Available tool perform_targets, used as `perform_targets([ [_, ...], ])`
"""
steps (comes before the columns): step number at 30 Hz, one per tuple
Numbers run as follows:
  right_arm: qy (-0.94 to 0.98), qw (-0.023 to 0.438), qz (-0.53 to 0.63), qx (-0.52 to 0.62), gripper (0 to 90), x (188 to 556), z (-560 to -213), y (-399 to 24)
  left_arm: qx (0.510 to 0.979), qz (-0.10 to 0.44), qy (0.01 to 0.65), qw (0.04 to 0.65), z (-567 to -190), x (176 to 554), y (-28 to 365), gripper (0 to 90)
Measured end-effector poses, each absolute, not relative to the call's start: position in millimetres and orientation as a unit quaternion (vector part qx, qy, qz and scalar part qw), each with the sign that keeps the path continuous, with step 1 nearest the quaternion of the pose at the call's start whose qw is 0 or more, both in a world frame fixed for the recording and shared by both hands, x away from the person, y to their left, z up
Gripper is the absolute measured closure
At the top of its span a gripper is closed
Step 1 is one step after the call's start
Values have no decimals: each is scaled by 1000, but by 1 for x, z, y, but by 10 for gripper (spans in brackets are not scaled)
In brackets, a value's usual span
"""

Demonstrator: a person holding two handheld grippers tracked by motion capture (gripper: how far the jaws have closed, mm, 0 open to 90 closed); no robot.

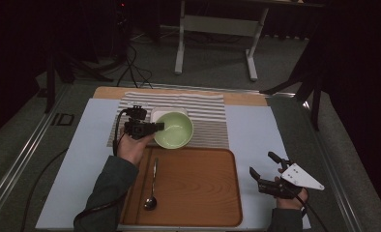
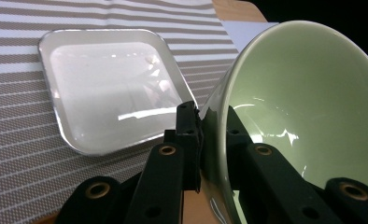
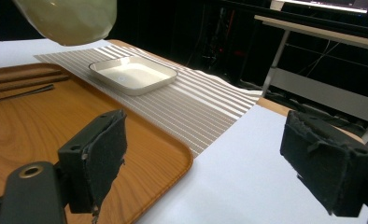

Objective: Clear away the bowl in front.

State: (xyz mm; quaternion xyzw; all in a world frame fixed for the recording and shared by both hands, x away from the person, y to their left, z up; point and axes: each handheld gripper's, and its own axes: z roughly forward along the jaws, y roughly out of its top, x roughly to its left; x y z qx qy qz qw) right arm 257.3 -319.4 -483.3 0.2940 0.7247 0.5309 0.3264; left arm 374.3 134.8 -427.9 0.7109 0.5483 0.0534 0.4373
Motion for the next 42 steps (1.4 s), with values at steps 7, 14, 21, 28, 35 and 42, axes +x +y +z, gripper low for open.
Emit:
perform_targets([
  [7, 726, 325, 530, 293, 141, 257, -484, -319, 720, 56, 538, 435, -426, 361, 134, 829],
  [14, 725, 326, 530, 294, 140, 257, -484, -319, 730, 57, 529, 429, -430, 348, 130, 829],
  [21, 726, 325, 530, 293, 140, 257, -484, -319, 736, 53, 530, 418, -446, 334, 127, 828],
  [28, 727, 325, 529, 294, 140, 258, -484, -319, 745, 42, 531, 402, -463, 323, 125, 828],
  [35, 727, 325, 529, 294, 140, 258, -484, -319, 750, 31, 534, 390, -477, 310, 126, 828],
  [42, 728, 325, 528, 293, 141, 258, -484, -318, 758, 21, 530, 380, -486, 303, 121, 827],
])
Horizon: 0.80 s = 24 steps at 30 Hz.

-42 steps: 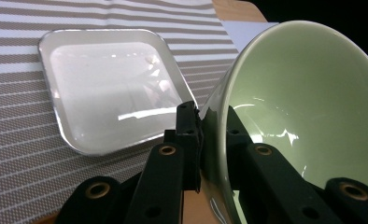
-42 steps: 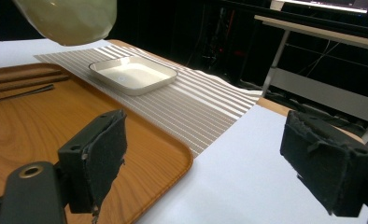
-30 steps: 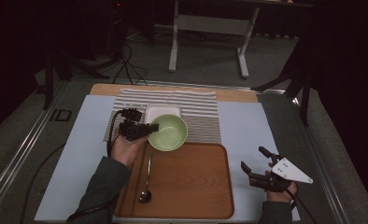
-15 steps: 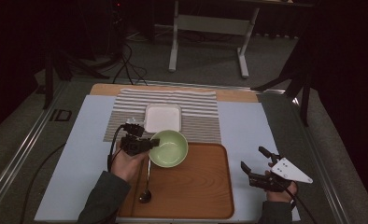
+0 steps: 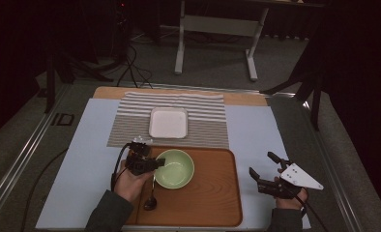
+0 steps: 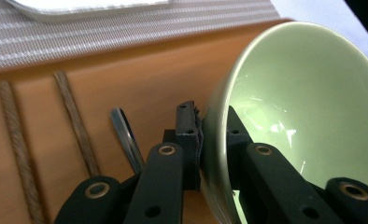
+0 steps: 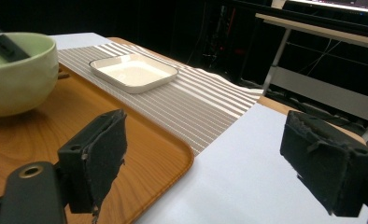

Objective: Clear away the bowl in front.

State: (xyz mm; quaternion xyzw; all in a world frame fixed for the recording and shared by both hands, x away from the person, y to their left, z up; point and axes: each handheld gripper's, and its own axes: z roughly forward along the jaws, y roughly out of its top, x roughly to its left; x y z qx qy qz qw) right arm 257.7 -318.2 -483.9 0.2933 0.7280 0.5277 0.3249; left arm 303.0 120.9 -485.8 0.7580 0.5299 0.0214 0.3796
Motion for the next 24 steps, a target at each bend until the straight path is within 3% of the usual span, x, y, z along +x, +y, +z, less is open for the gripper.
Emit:
perform_targets([
  [24, 730, 324, 526, 292, 141, 259, -484, -317, 771, 8, 528, 356, -501, 291, 118, 815],
])
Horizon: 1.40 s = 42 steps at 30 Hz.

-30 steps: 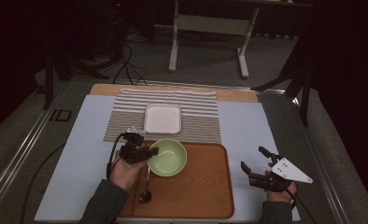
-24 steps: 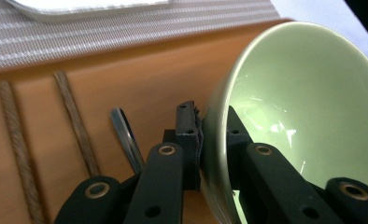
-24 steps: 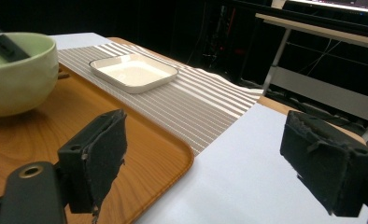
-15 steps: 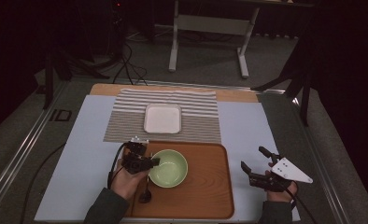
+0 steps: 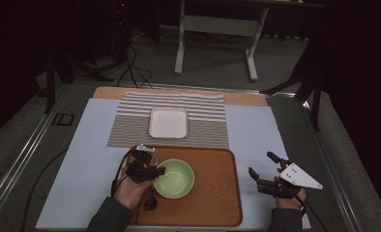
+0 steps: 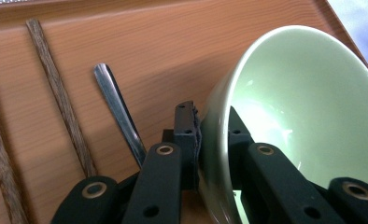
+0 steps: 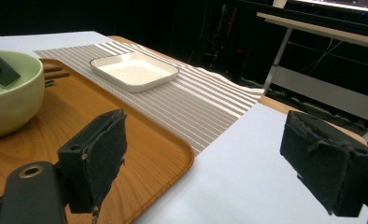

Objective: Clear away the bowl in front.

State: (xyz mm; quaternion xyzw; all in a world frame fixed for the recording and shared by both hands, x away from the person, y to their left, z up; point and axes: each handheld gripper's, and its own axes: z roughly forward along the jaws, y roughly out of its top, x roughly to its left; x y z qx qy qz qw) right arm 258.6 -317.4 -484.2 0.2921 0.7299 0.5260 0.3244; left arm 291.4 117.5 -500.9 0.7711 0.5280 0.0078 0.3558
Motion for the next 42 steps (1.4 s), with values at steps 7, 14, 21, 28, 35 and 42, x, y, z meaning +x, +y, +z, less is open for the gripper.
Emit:
perform_targets([
  [7, 730, 325, 526, 292, 140, 259, -484, -318, 773, 9, 529, 351, -504, 290, 120, 812],
  [14, 731, 324, 526, 290, 140, 259, -484, -317, 777, 5, 515, 363, -502, 289, 122, 689],
  [21, 731, 324, 526, 290, 141, 260, -484, -317, 777, 21, 509, 371, -498, 290, 123, 585],
  [28, 730, 325, 526, 290, 141, 259, -484, -318, 773, 23, 504, 386, -491, 290, 129, 561],
  [35, 727, 328, 528, 293, 141, 259, -483, -320, 762, 25, 498, 414, -483, 290, 141, 548],
  [42, 728, 327, 527, 292, 141, 259, -483, -319, 740, 39, 507, 441, -474, 290, 157, 535],
])
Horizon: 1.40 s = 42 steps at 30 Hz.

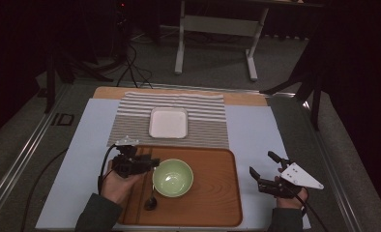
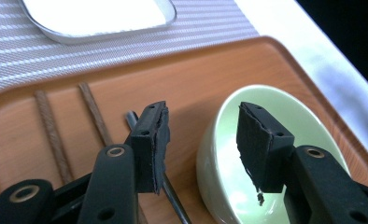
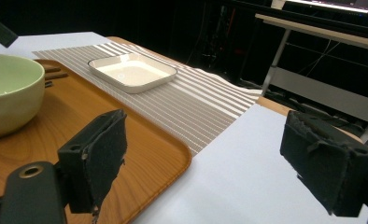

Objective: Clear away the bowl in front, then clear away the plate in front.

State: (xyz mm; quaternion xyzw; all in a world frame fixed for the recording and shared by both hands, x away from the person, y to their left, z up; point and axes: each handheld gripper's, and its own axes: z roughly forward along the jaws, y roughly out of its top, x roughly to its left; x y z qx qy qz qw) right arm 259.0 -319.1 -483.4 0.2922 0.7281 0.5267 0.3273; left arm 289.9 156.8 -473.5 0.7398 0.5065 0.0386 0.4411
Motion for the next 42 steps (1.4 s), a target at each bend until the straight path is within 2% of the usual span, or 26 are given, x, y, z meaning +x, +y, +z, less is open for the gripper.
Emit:
perform_targets([
  [17, 725, 328, 528, 297, 141, 258, -483, -320, 692, 80, 529, 484, -460, 310, 180, 510],
  [29, 723, 328, 531, 297, 141, 258, -483, -321, 663, 107, 544, 503, -458, 339, 173, 507],
  [35, 724, 326, 531, 297, 141, 258, -483, -320, 654, 130, 552, 500, -462, 356, 168, 494],
  [42, 724, 326, 531, 297, 140, 259, -483, -320, 667, 138, 554, 479, -468, 379, 162, 491],
])
